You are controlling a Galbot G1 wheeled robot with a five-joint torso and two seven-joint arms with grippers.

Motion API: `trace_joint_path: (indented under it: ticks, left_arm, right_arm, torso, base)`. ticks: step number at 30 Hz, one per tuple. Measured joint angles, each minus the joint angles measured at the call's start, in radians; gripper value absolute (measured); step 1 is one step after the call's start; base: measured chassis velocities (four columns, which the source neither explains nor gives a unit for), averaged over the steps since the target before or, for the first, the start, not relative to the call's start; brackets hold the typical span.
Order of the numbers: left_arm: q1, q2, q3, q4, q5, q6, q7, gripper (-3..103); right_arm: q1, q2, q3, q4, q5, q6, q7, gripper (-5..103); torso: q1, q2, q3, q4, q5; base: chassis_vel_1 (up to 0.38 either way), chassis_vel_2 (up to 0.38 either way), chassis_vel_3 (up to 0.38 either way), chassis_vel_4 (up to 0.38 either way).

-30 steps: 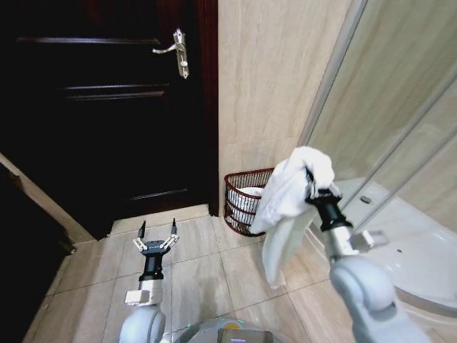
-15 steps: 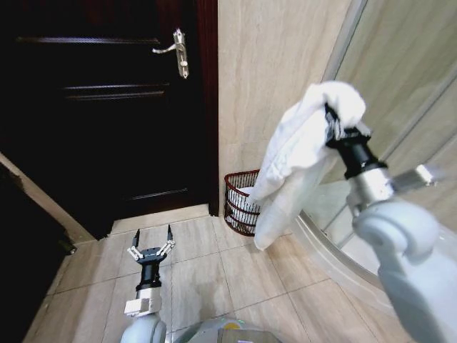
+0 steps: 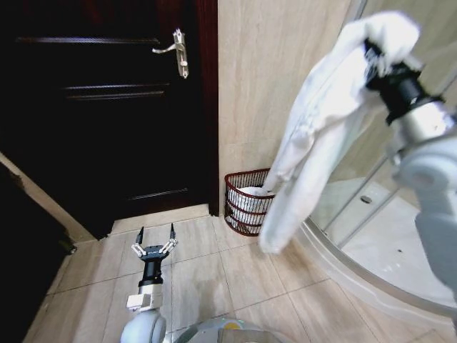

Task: Discard the used towel into the hamper.

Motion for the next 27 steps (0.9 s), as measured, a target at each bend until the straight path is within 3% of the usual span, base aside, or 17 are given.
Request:
trace_joint_path:
  ticks: [11, 18, 27]
  left_arm:
    - [-0.009, -0.015, 0.010, 0.001, 0.010, 0.012, 0.000, 100]
    - [-0.005, -0.022, 0.004, -0.002, 0.008, 0.006, -0.004, 100]
    - [0.008, -0.023, -0.002, -0.009, 0.004, -0.007, -0.018, 100]
  right_arm:
    - [0.344, 0.109, -0.222, -0.219, 0.011, 0.007, -0.002, 7]
    - [0.587, 0.252, -0.352, -0.499, -0.046, 0.044, -0.026, 7]
    - [0.654, 0.326, -0.389, -0.668, -0.110, 0.079, -0.067, 7]
  torso:
    - [0.000, 0.000, 0.000, -0.0003, 0.0001]
    - [0.000, 0.000, 0.000, 0.0003, 0.0003]
    - [0.000, 0.000, 0.000, -0.0001, 0.0009]
  base:
    - [0.000, 0.000, 0.000, 0.000]
    - [0.000, 0.000, 0.000, 0.000]
    - [0.000, 0.000, 0.000, 0.000]
